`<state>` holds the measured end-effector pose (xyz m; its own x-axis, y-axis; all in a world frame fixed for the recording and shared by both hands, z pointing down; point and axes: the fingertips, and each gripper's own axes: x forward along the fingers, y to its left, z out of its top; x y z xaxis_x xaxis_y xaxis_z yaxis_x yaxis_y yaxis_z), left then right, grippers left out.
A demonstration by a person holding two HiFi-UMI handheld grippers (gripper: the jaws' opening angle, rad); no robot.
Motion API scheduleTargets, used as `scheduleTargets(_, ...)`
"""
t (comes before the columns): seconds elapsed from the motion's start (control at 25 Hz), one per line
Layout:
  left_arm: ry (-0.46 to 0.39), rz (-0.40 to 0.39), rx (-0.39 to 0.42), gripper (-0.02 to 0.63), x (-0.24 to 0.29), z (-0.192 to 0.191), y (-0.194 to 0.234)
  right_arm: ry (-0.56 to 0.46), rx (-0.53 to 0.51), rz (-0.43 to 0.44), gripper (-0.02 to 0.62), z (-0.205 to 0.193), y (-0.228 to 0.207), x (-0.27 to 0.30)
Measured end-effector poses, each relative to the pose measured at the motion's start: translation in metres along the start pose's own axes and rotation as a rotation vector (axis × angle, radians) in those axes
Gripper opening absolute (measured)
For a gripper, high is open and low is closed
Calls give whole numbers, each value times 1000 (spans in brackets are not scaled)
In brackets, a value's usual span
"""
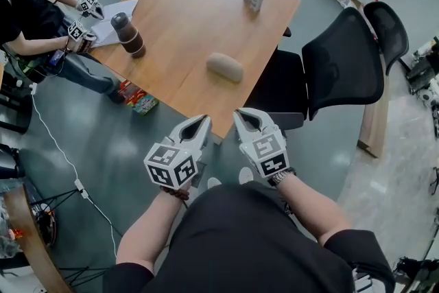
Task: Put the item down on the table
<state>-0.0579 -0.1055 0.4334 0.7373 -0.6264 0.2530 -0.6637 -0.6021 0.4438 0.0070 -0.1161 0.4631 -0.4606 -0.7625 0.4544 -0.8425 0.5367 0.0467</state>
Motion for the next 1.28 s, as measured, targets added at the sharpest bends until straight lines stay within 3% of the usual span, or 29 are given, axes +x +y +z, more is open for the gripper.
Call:
scheduleTargets(0.44,19,53,84,9,21,-11,-31,-31,-26,71,-6,-1,-6,-24)
scheduleTargets(1.28,36,69,95,9,28,-24,-58,-44,-10,102,-8,-7,-11,-45)
